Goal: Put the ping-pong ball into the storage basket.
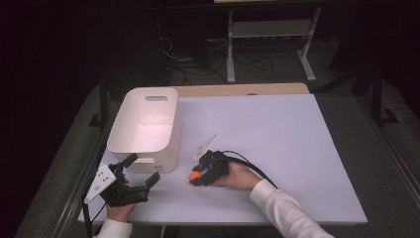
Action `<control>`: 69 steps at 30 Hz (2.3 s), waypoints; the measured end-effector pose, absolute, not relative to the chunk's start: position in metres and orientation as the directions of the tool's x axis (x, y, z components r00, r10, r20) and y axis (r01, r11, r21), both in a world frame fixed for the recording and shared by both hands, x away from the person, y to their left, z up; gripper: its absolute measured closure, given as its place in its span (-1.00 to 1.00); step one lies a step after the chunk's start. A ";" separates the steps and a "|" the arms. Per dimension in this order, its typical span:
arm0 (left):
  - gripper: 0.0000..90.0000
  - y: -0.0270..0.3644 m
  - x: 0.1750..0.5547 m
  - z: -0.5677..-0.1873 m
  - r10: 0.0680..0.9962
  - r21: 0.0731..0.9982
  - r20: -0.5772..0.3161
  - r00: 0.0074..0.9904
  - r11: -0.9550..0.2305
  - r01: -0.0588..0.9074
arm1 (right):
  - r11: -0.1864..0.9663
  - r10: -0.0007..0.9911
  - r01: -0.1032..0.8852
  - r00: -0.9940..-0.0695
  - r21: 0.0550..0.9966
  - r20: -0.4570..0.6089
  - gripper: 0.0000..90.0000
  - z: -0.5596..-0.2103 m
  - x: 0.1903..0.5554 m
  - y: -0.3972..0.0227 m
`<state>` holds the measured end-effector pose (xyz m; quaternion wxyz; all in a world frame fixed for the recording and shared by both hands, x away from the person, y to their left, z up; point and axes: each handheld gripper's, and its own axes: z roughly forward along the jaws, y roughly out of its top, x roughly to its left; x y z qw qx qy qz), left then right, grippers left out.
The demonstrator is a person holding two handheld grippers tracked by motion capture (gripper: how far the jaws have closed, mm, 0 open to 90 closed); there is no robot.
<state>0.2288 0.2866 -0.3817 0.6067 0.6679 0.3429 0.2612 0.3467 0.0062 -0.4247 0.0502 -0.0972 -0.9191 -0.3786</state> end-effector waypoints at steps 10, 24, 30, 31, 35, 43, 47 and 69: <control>-0.99 0.286 0.229 -0.382 0.774 0.990 -0.067 0.629 -0.029 0.140 | 0.680 0.138 0.216 -0.976 0.701 0.167 0.10 -0.417 0.347 0.002; -0.99 0.286 0.230 -0.382 0.773 0.990 -0.065 0.631 -0.032 0.140 | 0.664 0.154 0.217 -0.976 0.715 0.153 0.10 -0.388 0.352 -0.011; -0.99 0.285 0.229 -0.382 0.771 0.990 -0.063 0.633 -0.034 0.140 | 0.666 0.154 0.207 -0.978 0.717 0.140 0.10 -0.376 0.354 -0.013; -0.99 0.285 0.229 -0.382 0.771 0.990 -0.063 0.633 -0.034 0.140 | 0.671 0.150 0.198 -0.980 0.715 0.130 0.10 -0.372 0.354 -0.013; -0.99 0.286 0.230 -0.382 0.772 0.989 -0.061 0.633 -0.038 0.141 | 0.667 0.147 0.194 -0.981 0.719 0.128 0.10 -0.367 0.355 -0.012; -0.99 0.286 0.230 -0.382 0.773 0.989 -0.061 0.632 -0.039 0.143 | 0.670 0.129 0.173 -0.985 0.722 0.115 0.10 -0.354 0.358 -0.009; -0.99 0.286 0.230 -0.382 0.772 0.989 -0.062 0.632 -0.038 0.143 | 0.670 0.122 0.166 -0.986 0.724 0.113 0.10 -0.350 0.359 -0.009; -0.99 0.284 0.230 -0.383 0.772 0.988 -0.071 0.631 -0.032 0.150 | 0.665 0.109 0.138 -0.990 0.734 0.088 0.10 -0.324 0.365 -0.005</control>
